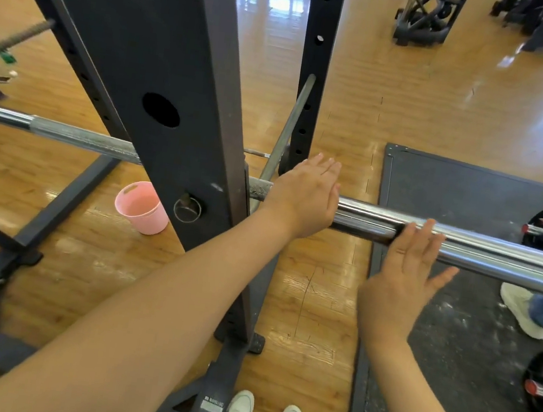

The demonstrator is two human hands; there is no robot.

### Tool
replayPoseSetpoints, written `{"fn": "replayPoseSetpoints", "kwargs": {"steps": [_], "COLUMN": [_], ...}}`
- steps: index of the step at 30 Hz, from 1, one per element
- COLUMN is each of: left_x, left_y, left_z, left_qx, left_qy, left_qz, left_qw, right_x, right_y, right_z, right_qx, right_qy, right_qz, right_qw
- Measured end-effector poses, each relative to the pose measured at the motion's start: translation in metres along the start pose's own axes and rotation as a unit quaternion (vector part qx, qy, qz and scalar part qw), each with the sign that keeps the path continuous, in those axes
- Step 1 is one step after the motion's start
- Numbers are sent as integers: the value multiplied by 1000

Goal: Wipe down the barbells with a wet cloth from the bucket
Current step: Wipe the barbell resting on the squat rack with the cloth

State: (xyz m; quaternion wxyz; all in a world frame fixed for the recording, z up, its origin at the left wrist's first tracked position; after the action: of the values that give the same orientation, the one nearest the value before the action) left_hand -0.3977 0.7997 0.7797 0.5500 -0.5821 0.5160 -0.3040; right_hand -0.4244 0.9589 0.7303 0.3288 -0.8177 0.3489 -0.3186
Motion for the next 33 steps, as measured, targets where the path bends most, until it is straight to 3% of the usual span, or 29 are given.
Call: {"fn": "replayPoseSetpoints", "kwargs": {"steps": [4, 9, 12, 16, 19, 23, 26, 30, 33], "left_x": [0, 0, 1, 1, 0, 0, 1, 1, -3], "left_y": [0, 0, 2, 4, 1, -1, 2, 4, -6], "left_z": [-1, 1, 0, 0, 1, 0, 0, -1, 15], "left_qx": [26, 22, 26, 31, 28, 17, 26, 38, -41], "left_qy": [-14, -14, -14, -19, -20, -13, -8, -9, -3], "left_qz": [7, 19, 29, 47, 47, 46, 56, -1, -41], "left_qw": [1000, 999, 999, 998, 998, 999, 998, 999, 998], "right_x": [26, -46, -34, 32, 17, -52, -50, 19, 12], "right_y": [9, -18, -11, 12, 10, -12, -14, 5, 4], "right_z": [5, -12, -9, 6, 5, -7, -6, 8, 6], "right_qx": [34, 2, 4, 37, 44, 25, 23, 56, 63], "right_qy": [-91, 50, 87, -70, -102, 34, 83, -65, -64], "right_qz": [4, 25, 7, -2, 6, 31, 27, 32, 33], "right_qw": [995, 998, 996, 997, 994, 999, 996, 996, 995]}}
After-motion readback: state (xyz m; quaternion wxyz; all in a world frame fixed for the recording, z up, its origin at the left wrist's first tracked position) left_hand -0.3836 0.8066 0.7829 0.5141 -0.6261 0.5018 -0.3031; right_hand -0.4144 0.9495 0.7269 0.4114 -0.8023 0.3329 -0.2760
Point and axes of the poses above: each hand's wrist, its own z-axis away from the middle knuckle, its own y-axis out of the palm, x = y × z, the point moved 10 cm from there along -z, towards the middle knuckle, and after that the axes turned 3 degrees about y, right-handed, at the moved point
